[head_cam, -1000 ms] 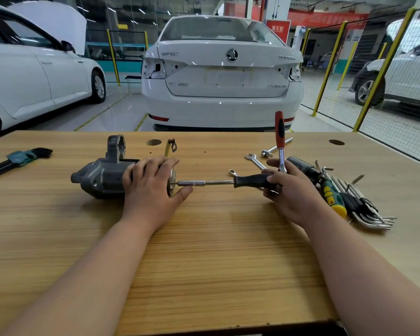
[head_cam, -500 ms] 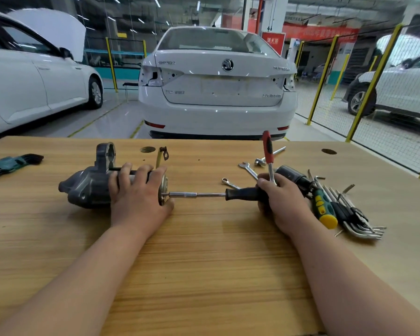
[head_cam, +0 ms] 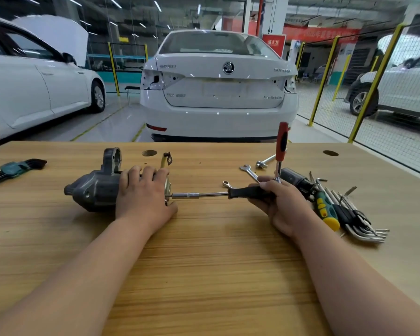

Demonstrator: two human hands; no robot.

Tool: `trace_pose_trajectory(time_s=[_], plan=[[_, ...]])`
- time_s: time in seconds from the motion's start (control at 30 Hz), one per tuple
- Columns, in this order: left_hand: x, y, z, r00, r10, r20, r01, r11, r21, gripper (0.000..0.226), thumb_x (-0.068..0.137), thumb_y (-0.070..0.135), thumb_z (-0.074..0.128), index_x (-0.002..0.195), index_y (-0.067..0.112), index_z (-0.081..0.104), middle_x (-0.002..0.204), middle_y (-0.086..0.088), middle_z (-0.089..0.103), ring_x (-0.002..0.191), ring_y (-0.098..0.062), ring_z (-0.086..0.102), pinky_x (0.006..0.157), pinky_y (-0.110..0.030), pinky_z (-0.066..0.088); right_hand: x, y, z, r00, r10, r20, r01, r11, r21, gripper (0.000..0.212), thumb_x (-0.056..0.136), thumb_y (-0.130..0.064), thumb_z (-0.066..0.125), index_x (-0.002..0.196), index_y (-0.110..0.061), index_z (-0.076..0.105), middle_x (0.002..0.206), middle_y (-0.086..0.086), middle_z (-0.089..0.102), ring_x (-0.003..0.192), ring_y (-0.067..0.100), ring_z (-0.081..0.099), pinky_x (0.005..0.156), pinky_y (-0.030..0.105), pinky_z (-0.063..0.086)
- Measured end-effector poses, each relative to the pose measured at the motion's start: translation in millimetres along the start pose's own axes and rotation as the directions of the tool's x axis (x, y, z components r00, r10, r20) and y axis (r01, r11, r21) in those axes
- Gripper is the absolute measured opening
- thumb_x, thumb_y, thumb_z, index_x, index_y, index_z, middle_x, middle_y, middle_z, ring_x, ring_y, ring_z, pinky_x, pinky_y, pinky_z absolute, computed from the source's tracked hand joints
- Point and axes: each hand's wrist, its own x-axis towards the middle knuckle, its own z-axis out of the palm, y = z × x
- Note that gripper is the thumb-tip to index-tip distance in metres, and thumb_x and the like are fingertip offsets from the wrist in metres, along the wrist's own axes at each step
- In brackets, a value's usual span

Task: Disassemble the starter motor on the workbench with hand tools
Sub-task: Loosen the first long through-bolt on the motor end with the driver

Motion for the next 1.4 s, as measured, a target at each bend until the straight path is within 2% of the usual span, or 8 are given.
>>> trace_pose_trajectory(time_s=[0.2,0.33,0.43,0.8,0.93,1.13,1.27,1.4], plan=[[-0.1,0.2,0.6,0.999,0.044,0.006,-0.044,0.999,0.013,0.079,0.074,0.066,0.056,0.139,0.03,0.029,0.136,-0.001,0.04,0.127,-0.025,0.033,0.112,-0.043,0.015,-3.9,0.4,-3.2,0.992,-0.128,-0.02,0.111,0.922,-0.371,0.026,0.1,-0.035,0.055,0.107,-0.011,0.062,0.078,0.005,0.076,0.07,0.023,0.075,0.053,0.029,0.056],[-7.7,-2.3,1.1,0.998,0.051,-0.038,-0.052,0.998,-0.019,0.08,0.073,0.072,0.05,0.138,0.031,0.03,0.138,-0.001,0.038,0.128,-0.024,0.027,0.109,-0.041,0.007,-5.2,0.8,-3.5,0.976,-0.208,-0.065,0.129,0.793,-0.595,0.035,0.099,-0.048,0.049,0.099,-0.016,0.063,0.062,0.002,0.071,0.046,0.014,0.062,0.043,0.023,0.047],[-17.3,-3.5,2.3,0.991,0.084,-0.108,-0.089,0.995,-0.042,0.075,0.073,0.068,0.055,0.135,0.028,0.039,0.133,-0.003,0.044,0.126,-0.024,0.028,0.108,-0.041,0.006,-4.8,2.1,-3.2,0.97,-0.221,-0.103,0.105,0.76,-0.642,0.04,0.097,-0.055,0.049,0.094,-0.018,0.064,0.054,0.0,0.065,0.045,0.014,0.053,0.047,0.029,0.044],[-19.2,-1.8,-2.4,0.981,0.093,-0.168,-0.114,0.986,-0.124,0.075,0.063,0.05,0.076,0.125,0.028,0.043,0.13,-0.005,0.038,0.127,-0.031,0.027,0.107,-0.045,0.01,-3.5,1.1,-7.7,0.978,-0.207,0.0,0.175,0.828,-0.533,0.016,0.094,-0.041,0.062,0.104,-0.028,0.064,0.063,-0.001,0.07,0.05,0.009,0.061,0.049,0.023,0.049],[-22.8,-5.4,-3.6,0.987,0.11,-0.118,-0.129,0.978,-0.165,0.062,0.071,0.053,0.069,0.125,0.028,0.05,0.13,-0.004,0.044,0.129,-0.026,0.024,0.11,-0.044,0.005,-7.0,-0.2,-8.8,0.983,-0.182,0.028,0.172,0.849,-0.499,0.014,0.095,-0.036,0.063,0.107,-0.029,0.063,0.066,0.0,0.072,0.053,0.009,0.063,0.051,0.022,0.051],[-21.7,-6.4,-1.6,0.993,0.112,-0.048,-0.118,0.98,-0.161,0.062,0.072,0.065,0.053,0.128,0.04,0.046,0.137,0.0,0.034,0.133,-0.025,0.016,0.11,-0.04,-0.003,-8.9,-1.6,-8.3,0.986,-0.16,0.053,0.167,0.884,-0.437,0.018,0.095,-0.025,0.065,0.113,-0.022,0.064,0.077,0.004,0.074,0.062,0.015,0.065,0.059,0.029,0.053],[-21.1,-4.0,-1.9,0.994,0.112,-0.02,-0.114,0.983,-0.143,0.062,0.075,0.069,0.043,0.132,0.044,0.041,0.144,0.002,0.029,0.137,-0.023,0.01,0.111,-0.041,-0.005,-8.6,-4.3,-8.4,0.996,-0.056,0.07,0.075,0.951,-0.3,0.026,0.093,-0.004,0.061,0.117,-0.014,0.059,0.099,0.014,0.068,0.073,0.019,0.066,0.06,0.029,0.052],[-21.5,-4.7,-2.9,0.994,0.106,-0.012,-0.106,0.977,-0.183,0.052,0.083,0.07,0.031,0.129,0.049,0.045,0.151,0.004,0.023,0.141,-0.019,0.001,0.111,-0.042,-0.011,-7.6,-4.5,-7.1,0.998,0.017,0.064,-0.004,0.982,-0.189,0.018,0.096,-0.004,0.054,0.113,-0.009,0.058,0.098,0.015,0.067,0.075,0.02,0.065,0.059,0.029,0.053]])
